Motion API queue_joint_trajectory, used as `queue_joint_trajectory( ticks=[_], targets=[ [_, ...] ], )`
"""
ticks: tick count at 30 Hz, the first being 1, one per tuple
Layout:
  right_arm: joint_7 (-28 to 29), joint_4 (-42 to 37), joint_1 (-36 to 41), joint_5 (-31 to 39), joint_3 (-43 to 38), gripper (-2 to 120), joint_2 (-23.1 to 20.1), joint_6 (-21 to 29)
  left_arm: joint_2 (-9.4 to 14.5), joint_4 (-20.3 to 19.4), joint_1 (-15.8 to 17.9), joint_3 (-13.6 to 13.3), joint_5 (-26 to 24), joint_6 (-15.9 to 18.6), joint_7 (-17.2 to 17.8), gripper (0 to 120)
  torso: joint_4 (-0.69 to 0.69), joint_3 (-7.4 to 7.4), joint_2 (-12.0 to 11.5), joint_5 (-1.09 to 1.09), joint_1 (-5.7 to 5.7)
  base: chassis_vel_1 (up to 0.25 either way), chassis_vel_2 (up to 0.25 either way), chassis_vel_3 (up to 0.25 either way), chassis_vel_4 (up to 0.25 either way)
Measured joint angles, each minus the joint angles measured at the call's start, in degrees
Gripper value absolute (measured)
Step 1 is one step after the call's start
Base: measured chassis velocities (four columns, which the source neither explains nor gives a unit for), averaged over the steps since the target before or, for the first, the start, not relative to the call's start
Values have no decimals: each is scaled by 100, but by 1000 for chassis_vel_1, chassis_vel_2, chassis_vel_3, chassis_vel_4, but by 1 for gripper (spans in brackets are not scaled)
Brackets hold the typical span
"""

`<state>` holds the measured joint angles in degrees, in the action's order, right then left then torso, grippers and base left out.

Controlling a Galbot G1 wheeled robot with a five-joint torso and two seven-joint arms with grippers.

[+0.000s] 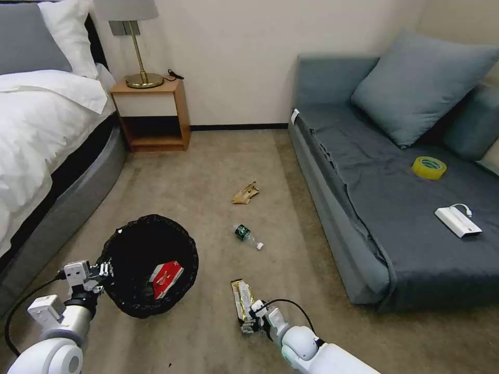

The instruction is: Pick up the trash bin, then pick up the garbage on the floor and place it into the trash bin.

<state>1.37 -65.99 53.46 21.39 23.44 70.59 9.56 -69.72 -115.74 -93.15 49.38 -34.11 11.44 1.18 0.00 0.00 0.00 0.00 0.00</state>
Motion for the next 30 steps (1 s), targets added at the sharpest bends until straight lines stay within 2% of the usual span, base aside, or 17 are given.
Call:
queue_joint_trajectory(
  ticks=[3,4,8,9,11,13,17,18,21,30],
  targets=[
    [-13,20,2,1,-1,66,30,16,9,15,4,6,-2,-9,-4,4,0,0,0,0,0,0,0,0,0],
    [-13,20,2,1,-1,66,30,16,9,15,4,6,-2,-9,-4,4,0,0,0,0,0,0,0,0,0],
    [-22,36,10,5,-17,47,57,11,14,31,5,17,-6,-25,-15,4,0,0,0,1,0,0,0,0,0],
    [-22,36,10,5,-17,47,57,11,14,31,5,17,-6,-25,-15,4,0,0,0,1,0,0,0,0,0],
    [-20,41,10,4,-28,37,64,-5,15,35,5,22,-6,-30,-18,4,1,-1,0,0,0,0,0,0,0],
    [-17,41,10,4,-31,34,66,-16,15,36,5,23,-6,-33,-21,4,1,0,0,1,0,0,0,0,0],
    [11,42,-6,5,-72,14,74,-68,17,39,8,25,-6,-37,-26,4,0,0,0,-1,0,0,0,0,0],
    [11,42,-6,5,-72,14,74,-68,17,39,8,25,-6,-37,-26,4,0,0,0,-1,0,0,0,0,0],
    [30,22,-28,20,-76,1,62,-94,15,44,11,26,-6,-40,-28,4,0,0,0,-1,0,0,0,0,0],
    [154,-391,-169,232,-202,0,-118,-84,20,78,17,51,-22,-45,-50,4,0,0,0,0,0,0,0,0,0]
  ],
)
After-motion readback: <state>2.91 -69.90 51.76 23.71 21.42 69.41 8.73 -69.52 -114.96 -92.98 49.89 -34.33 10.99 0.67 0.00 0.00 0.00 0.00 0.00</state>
